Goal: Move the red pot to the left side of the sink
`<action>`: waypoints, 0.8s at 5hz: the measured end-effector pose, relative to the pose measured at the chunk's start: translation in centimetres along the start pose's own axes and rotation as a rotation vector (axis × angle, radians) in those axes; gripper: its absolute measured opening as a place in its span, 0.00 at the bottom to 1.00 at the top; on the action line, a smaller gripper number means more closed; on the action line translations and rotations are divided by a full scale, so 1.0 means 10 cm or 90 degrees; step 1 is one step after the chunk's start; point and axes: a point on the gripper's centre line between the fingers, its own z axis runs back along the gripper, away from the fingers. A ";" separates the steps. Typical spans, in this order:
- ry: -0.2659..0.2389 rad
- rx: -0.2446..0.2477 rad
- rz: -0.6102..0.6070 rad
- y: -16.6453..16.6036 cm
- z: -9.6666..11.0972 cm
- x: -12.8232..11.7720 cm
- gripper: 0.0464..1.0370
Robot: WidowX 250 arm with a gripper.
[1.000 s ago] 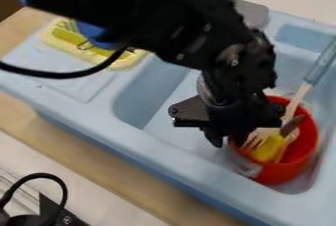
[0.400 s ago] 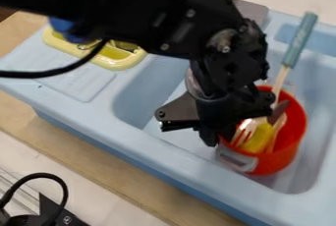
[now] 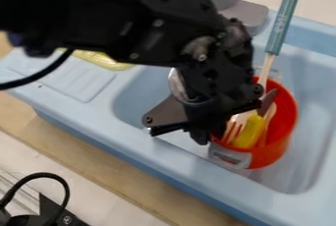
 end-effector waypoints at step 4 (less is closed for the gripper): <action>-0.076 0.109 0.337 0.17 -0.03 0.14 0.01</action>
